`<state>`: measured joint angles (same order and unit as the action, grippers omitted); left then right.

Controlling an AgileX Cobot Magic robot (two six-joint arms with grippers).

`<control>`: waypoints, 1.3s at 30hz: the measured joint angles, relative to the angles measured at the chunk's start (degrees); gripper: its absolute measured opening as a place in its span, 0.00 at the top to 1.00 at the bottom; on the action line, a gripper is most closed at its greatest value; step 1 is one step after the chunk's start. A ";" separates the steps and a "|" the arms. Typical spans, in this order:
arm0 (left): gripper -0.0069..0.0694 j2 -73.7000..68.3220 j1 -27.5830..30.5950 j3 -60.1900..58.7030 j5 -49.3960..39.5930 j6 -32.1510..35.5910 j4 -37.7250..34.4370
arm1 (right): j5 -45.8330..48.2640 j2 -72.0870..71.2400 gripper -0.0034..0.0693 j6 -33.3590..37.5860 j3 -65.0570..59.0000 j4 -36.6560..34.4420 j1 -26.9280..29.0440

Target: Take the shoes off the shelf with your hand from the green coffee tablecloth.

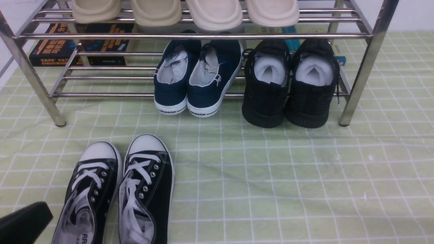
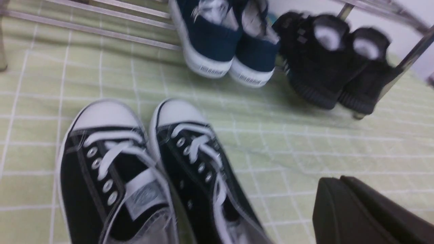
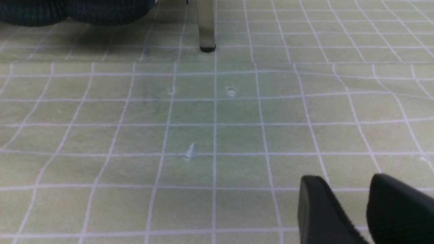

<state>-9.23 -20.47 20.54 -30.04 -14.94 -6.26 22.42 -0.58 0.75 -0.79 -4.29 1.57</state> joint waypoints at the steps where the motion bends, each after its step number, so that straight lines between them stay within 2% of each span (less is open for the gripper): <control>1: 0.91 0.00 0.00 -0.66 0.00 0.00 0.22 | 0.00 0.00 0.63 0.00 0.00 0.00 0.00; 9: 0.91 0.00 0.00 -2.42 0.61 -0.05 2.58 | 0.00 0.00 0.63 0.00 0.00 0.00 0.00; 17: 0.90 0.00 0.23 -10.85 9.37 -0.05 10.67 | 0.00 0.00 0.63 0.00 0.00 0.00 0.00; 19: 0.90 0.00 2.31 -12.21 9.96 -0.05 11.53 | 0.00 0.00 0.63 0.00 0.00 0.00 0.00; 25: 0.89 1.06 14.43 -15.63 10.74 0.25 12.10 | 0.00 0.00 0.63 0.00 0.00 0.00 0.00; 29: 0.89 4.99 19.97 -18.16 11.04 0.38 12.17 | 0.00 0.00 0.63 0.00 0.00 0.00 0.00; 39: 0.88 9.86 21.88 -21.95 10.44 1.42 12.37 | 0.00 0.00 0.63 0.00 0.00 0.00 0.00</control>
<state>0.63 1.42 -1.41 -19.60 -13.52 6.11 22.42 -0.58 0.75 -0.79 -4.29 1.57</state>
